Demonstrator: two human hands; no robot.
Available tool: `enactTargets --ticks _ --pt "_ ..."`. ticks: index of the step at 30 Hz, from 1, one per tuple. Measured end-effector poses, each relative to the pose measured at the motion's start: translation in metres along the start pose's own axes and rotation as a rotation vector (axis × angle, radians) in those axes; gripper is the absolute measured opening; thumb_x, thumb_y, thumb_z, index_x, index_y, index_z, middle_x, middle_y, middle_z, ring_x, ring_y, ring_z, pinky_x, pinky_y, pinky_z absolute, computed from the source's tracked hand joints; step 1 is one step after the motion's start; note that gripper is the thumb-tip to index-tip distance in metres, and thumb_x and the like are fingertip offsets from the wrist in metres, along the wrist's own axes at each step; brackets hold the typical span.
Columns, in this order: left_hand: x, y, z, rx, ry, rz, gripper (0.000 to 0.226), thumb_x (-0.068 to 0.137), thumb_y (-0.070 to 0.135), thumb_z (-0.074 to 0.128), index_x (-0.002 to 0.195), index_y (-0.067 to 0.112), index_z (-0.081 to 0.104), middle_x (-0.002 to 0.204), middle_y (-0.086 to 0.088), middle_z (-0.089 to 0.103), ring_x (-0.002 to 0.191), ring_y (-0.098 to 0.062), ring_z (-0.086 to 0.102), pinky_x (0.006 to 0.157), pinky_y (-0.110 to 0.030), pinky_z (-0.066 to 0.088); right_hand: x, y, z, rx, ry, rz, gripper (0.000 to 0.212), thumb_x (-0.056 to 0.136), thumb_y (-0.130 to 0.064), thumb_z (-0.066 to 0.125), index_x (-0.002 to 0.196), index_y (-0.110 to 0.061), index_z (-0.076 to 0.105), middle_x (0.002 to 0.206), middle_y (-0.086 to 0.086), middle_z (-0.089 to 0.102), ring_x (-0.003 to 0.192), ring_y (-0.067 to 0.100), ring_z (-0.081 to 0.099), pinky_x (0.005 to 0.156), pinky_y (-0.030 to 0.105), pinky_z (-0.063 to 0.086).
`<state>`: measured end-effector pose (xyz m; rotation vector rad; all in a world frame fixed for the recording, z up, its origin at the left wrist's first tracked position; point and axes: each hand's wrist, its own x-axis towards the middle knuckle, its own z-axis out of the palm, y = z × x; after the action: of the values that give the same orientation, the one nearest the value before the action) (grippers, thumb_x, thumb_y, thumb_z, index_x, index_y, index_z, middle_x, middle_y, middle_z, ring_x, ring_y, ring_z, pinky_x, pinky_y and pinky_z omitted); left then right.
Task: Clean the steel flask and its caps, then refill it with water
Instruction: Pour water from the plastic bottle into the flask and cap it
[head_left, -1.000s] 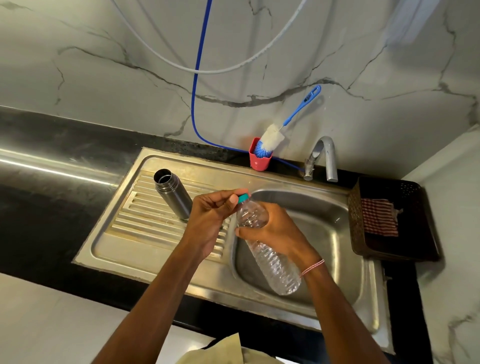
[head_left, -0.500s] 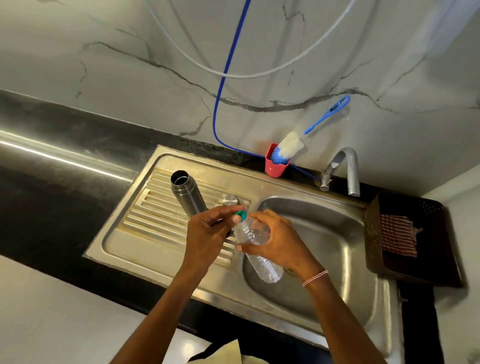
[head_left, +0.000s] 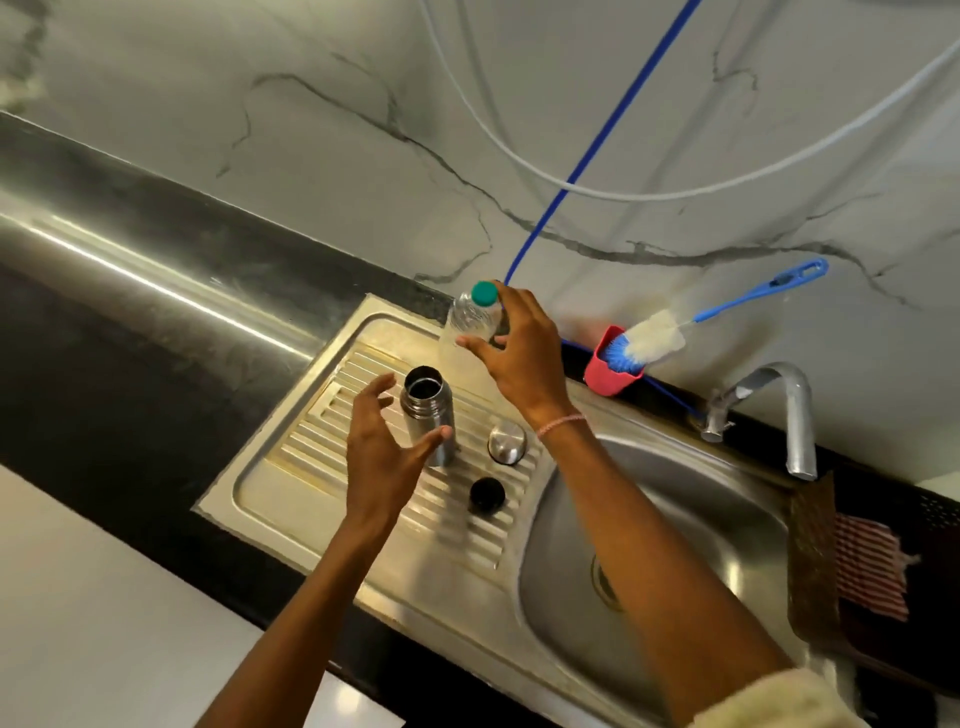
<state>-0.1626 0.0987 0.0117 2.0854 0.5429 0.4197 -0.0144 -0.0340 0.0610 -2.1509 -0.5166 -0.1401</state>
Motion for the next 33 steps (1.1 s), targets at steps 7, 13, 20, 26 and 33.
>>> enactTargets --ticks 7,13,20,26,33 --pt "0.024 -0.021 0.011 0.027 -0.071 -0.009 0.087 0.078 0.056 0.080 0.150 0.019 0.047 0.146 -0.004 0.058 0.130 -0.022 0.056 0.102 -0.050 0.053 0.046 0.022 0.077 -0.099 -0.130 0.038 0.074 0.079 -0.020 0.085 0.143 -0.010 0.049 0.131 0.012 0.062 0.122 0.026 0.059 0.100 0.037 0.054" --pt "0.025 -0.024 0.011 -0.046 -0.066 0.013 0.079 0.076 0.044 0.088 0.144 0.021 0.055 0.138 -0.001 0.065 0.122 -0.018 0.061 0.095 -0.043 0.058 0.057 0.047 0.111 -0.092 -0.155 0.152 0.072 0.082 -0.021 0.083 0.145 -0.013 0.047 0.138 0.010 0.058 0.128 0.026 0.056 0.101 0.043 0.054" --pt "0.029 -0.026 0.006 -0.067 -0.076 -0.001 0.082 0.073 0.051 0.083 0.144 0.020 0.055 0.137 -0.003 0.065 0.121 -0.020 0.062 0.095 -0.042 0.059 0.062 0.047 0.122 -0.073 -0.165 0.143 0.074 0.084 -0.022 0.081 0.148 -0.014 0.044 0.143 0.009 0.054 0.132 0.025 0.053 0.101 0.040 0.053" --pt "0.030 -0.027 0.005 -0.089 -0.083 -0.012 0.083 0.073 0.056 0.078 0.145 0.021 0.054 0.138 -0.003 0.064 0.122 -0.019 0.061 0.096 -0.039 0.058 0.057 0.051 0.124 -0.079 -0.180 0.159 0.080 0.083 -0.024 0.082 0.150 -0.014 0.039 0.146 0.010 0.050 0.135 0.026 0.049 0.103 0.042 0.052" --pt "0.029 -0.029 0.006 -0.087 -0.091 -0.003 0.083 0.075 0.055 0.078 0.146 0.020 0.052 0.140 -0.004 0.063 0.124 -0.021 0.060 0.098 -0.040 0.057 0.052 0.054 0.117 -0.093 -0.196 0.187 0.082 0.081 -0.031 0.083 0.149 -0.018 0.039 0.142 0.009 0.053 0.130 0.025 0.053 0.098 0.040 0.056"
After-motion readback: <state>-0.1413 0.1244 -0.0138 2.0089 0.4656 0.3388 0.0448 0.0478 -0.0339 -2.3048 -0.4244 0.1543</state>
